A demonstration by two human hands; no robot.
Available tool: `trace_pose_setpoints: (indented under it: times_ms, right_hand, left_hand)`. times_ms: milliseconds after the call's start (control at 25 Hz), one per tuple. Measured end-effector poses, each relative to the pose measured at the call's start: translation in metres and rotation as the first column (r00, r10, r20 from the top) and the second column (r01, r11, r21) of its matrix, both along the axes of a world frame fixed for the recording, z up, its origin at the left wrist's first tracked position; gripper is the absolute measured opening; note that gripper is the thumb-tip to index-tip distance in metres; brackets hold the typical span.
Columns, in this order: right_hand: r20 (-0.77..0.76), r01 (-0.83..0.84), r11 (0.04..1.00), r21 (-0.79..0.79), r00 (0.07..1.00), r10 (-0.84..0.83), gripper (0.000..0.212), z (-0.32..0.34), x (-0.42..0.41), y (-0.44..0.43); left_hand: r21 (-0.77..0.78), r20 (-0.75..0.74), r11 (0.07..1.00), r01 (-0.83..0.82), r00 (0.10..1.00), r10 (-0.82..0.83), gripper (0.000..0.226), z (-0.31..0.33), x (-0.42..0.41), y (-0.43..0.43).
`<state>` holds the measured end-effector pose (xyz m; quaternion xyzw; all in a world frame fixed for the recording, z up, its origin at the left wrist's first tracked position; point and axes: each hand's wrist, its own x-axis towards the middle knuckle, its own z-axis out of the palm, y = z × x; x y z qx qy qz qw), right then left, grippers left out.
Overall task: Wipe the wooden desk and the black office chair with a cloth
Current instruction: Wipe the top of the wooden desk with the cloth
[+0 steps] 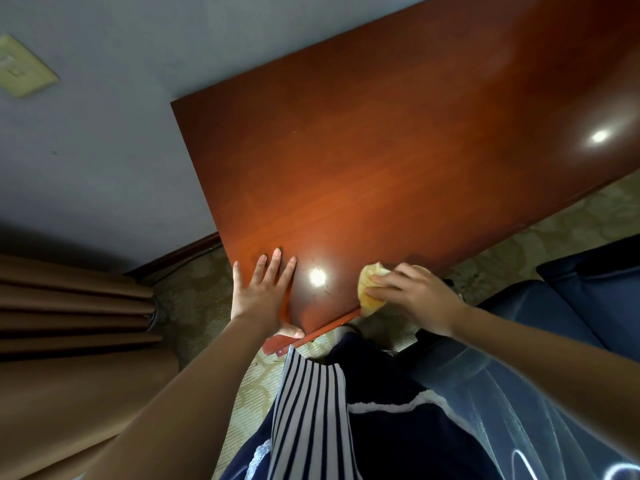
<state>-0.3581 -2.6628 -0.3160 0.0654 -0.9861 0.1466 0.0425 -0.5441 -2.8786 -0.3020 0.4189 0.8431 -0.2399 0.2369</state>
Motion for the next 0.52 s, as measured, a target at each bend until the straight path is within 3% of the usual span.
trace_pose_setpoints:
  times_ms: [240, 360, 520]
  right_hand:
    - [0.054, 0.171, 0.978, 0.121, 0.982, -0.178, 0.052, 0.002, 0.01, 0.073]
    - [0.119, 0.38, 0.906, 0.188, 0.907, -0.405, 0.052, -0.005, -0.003, 0.102]
    - [0.086, 0.538, 0.815, 0.216, 0.821, -0.565, 0.04, -0.009, -0.047, 0.121]
  left_hand:
    - [-0.013, -0.036, 0.998, 0.055, 0.998, -0.056, 0.135, 0.002, 0.001, 0.003]
    - [0.04, -0.036, 0.996, 0.074, 0.997, -0.073, 0.127, 0.005, -0.002, 0.002]
    - [0.101, 0.014, 0.994, 0.036, 0.999, -0.038, 0.114, 0.007, -0.009, -0.002]
